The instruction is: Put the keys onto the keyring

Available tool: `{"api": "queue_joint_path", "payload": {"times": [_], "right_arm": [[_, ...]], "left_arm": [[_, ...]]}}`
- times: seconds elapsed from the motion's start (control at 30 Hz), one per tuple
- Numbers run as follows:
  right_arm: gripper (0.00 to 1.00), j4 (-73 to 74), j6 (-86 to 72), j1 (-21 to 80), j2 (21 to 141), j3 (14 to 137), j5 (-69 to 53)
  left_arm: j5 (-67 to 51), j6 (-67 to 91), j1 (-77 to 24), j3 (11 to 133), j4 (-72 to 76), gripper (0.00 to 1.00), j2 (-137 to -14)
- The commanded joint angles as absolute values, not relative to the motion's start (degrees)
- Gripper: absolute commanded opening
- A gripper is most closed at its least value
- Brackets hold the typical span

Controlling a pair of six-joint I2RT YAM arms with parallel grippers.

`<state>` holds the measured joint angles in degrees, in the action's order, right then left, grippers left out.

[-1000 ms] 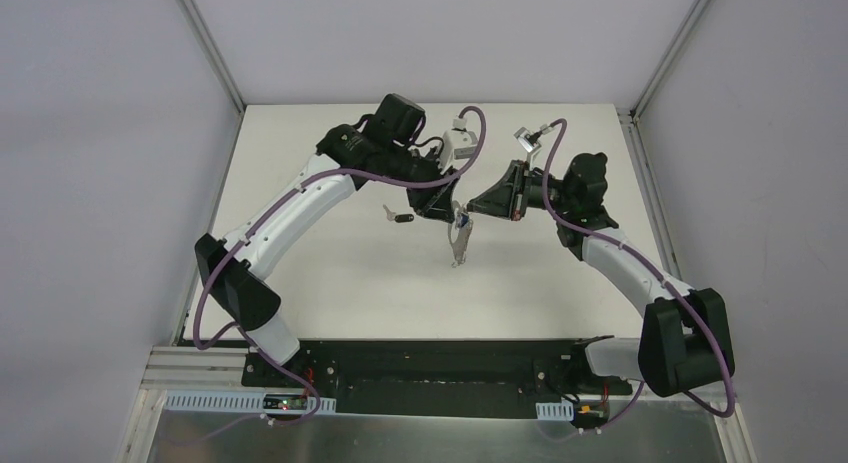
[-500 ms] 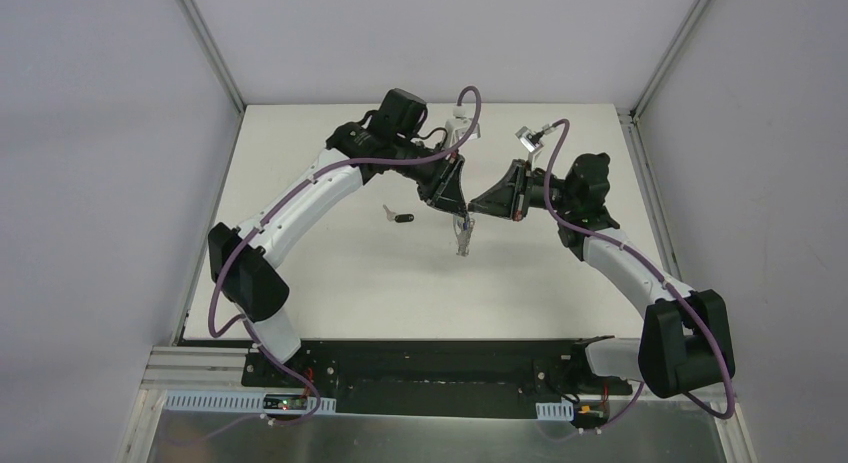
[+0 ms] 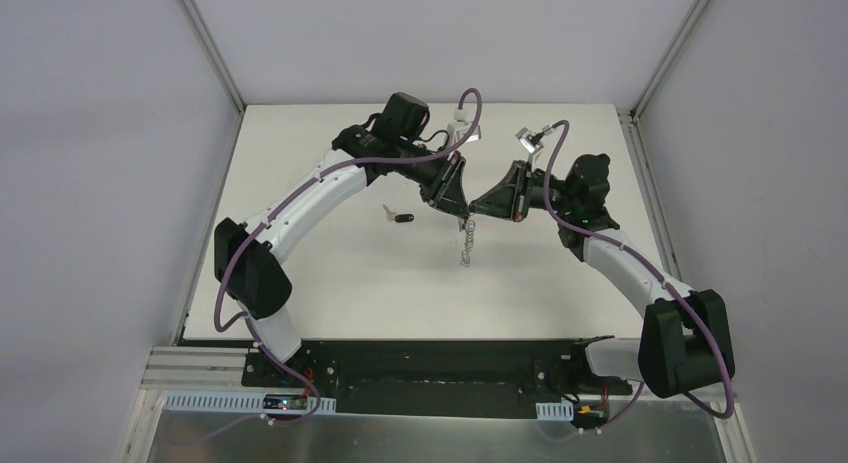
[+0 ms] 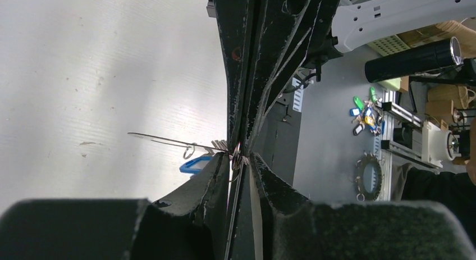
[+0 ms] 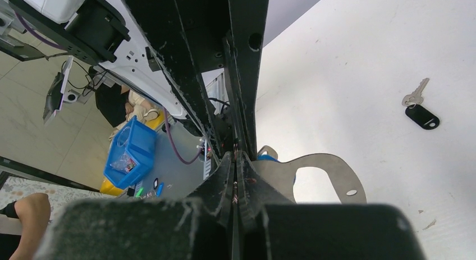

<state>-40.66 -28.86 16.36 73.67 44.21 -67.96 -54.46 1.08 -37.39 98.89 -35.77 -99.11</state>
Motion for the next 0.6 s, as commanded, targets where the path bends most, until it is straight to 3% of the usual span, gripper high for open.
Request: {"api": "queue_joint_path", "payload": {"times": [0.0, 0.33, 0.5, 0.57], "right_arm": [[0.00, -44.56, -28.48, 16.14, 71.89, 44.48, -68.40], [0.00, -44.56, -28.34, 15.87, 71.86, 44.21, -68.29], [0.00, -44.56, -27.75, 15.78, 71.81, 44.12, -68.50], [0.08, -44.56, -27.33, 15.78, 71.71, 44.25, -68.84]], "left_arm": [[-56.62, 1.91, -37.09, 97.31, -33.89, 0.20, -97.84], [-58.00, 2.38, -36.93, 97.74, -33.57, 0.00, -98.18], [-57.04, 1.41, -36.87, 98.14, -35.77, 0.00, -97.66], [-55.49, -2.11, -37.03, 100.02, -40.42, 0.00, -98.07]]}}
